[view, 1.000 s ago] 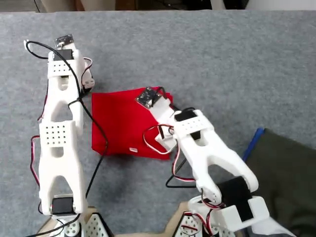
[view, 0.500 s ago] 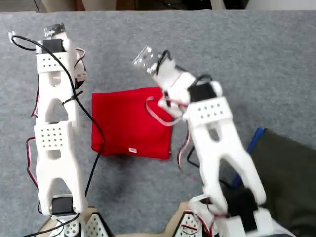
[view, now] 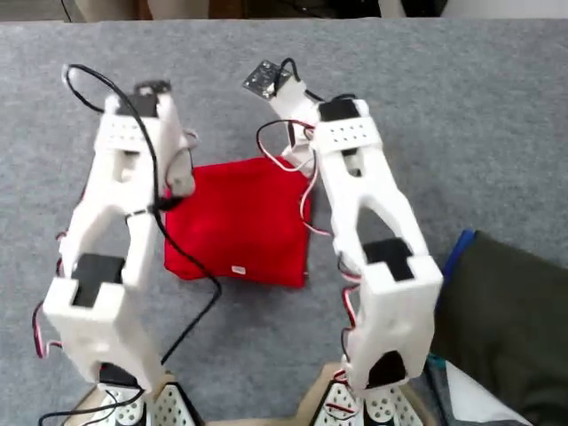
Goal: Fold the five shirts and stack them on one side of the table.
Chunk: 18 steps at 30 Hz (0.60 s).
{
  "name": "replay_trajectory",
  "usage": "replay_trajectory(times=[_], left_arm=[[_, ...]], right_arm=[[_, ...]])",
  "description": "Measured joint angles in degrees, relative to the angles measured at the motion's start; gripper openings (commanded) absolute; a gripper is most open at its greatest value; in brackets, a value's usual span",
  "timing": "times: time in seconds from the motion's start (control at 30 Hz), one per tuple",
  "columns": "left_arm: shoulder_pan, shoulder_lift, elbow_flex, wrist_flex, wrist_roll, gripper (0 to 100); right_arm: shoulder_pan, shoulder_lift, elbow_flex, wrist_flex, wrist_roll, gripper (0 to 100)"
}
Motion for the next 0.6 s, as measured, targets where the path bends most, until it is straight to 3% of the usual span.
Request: replay_trajectory(times=[0.13, 0.6], left_arm=[[1.23, -5.36, 13.98, -6.24, 0.0, 2], [1.85, -7.82, 33.14, -19.43, -0.7, 2]], right_arm=[[0.09, 1.58, -2.02, 1.14, 0.0, 0.7], [0.0, -2.2, 4.75, 2.9, 0.7, 0.7]])
